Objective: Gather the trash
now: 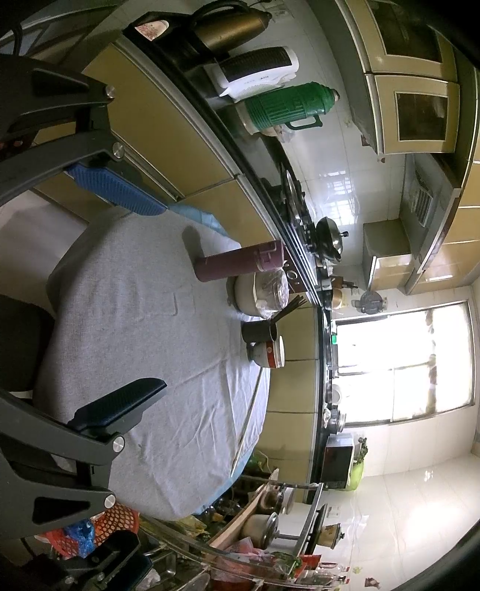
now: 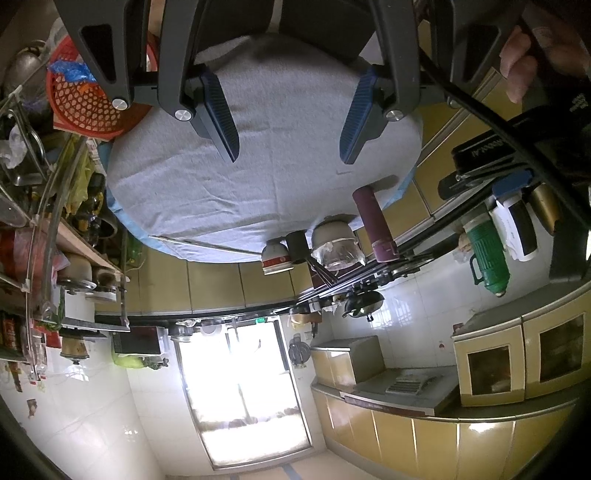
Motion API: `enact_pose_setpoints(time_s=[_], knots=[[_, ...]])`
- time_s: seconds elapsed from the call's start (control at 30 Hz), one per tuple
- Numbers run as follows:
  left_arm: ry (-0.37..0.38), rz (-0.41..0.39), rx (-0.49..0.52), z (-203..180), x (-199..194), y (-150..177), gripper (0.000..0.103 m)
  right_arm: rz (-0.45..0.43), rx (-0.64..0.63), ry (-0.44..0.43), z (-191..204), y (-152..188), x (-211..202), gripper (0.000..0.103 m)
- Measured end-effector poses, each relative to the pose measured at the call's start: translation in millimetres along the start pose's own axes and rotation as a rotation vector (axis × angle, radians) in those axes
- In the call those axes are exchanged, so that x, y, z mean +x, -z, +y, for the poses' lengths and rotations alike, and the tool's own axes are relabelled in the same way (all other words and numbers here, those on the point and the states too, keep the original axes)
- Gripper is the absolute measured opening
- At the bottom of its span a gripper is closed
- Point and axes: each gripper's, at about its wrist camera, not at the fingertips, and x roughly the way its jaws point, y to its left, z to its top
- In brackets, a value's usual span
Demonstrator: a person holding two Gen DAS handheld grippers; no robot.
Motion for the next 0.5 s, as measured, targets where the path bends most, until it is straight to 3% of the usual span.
enact_pose_setpoints(time_s=[0.5], knots=[[-0.025, 0.007, 0.005, 1.8, 7.2, 1.5, 0.09, -0.013, -0.02, -0.009, 0.4, -16.4, 7.8, 0.061]])
